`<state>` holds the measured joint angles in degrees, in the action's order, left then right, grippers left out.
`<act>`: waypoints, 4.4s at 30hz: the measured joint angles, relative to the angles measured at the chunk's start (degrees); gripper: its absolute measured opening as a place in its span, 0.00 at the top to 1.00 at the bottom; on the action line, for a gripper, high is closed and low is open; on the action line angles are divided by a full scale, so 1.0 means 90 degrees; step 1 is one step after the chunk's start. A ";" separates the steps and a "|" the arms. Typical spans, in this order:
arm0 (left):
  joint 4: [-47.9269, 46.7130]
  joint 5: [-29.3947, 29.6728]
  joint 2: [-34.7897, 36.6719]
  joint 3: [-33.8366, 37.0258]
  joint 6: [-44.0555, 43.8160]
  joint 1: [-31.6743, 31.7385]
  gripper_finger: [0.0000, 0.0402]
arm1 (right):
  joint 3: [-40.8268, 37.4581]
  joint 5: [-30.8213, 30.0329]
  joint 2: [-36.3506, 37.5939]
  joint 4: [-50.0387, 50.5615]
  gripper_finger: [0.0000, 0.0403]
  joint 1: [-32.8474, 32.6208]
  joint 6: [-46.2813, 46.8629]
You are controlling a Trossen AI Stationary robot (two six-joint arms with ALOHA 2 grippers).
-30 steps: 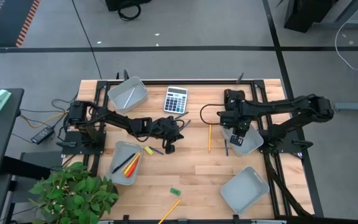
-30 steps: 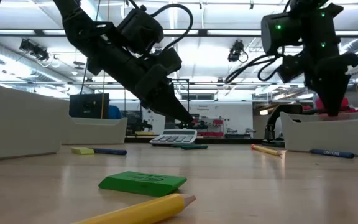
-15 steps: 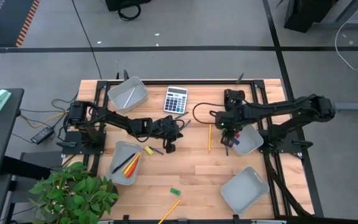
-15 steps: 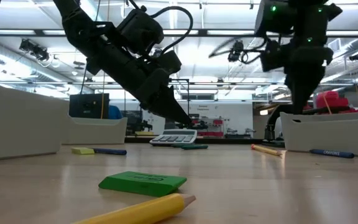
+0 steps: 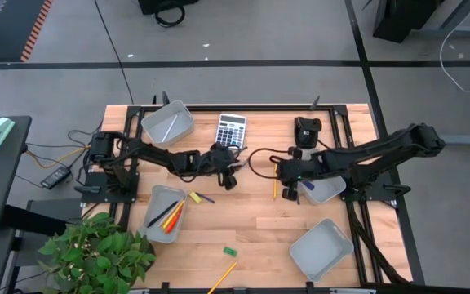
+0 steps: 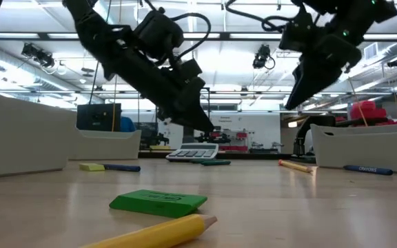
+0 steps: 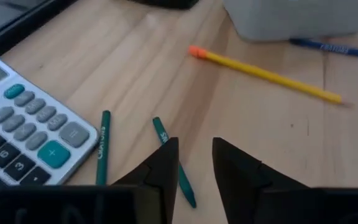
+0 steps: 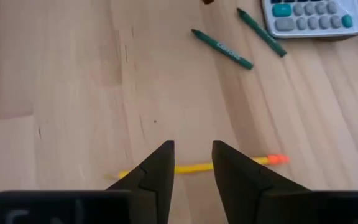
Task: Sort crayons/erasers/pens/pencils in bins
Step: Put the bottom green crayon into the bottom right gray bin
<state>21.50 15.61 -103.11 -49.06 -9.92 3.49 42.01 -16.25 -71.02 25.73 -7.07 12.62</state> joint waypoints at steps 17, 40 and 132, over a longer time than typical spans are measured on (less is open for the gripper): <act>-0.4048 -0.0478 -0.0406 -0.2362 -0.0300 0.0478 0.73 | -0.1920 0.0531 -0.0007 -0.3919 0.71 -0.0335 -0.0671; -0.6938 -0.0721 -0.2426 -0.5530 -0.0159 0.0799 0.73 | -0.2548 0.0138 -0.0007 -0.4359 0.71 -0.0523 -0.0857; -0.6062 -0.2115 -0.2403 -0.5508 0.0894 0.0441 0.93 | -0.2546 -0.0476 -0.0010 -0.4220 0.71 -0.0520 -0.0568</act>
<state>-33.05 -3.42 -124.74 -98.63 -1.88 7.46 19.09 -20.53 -71.11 -12.25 -11.75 7.51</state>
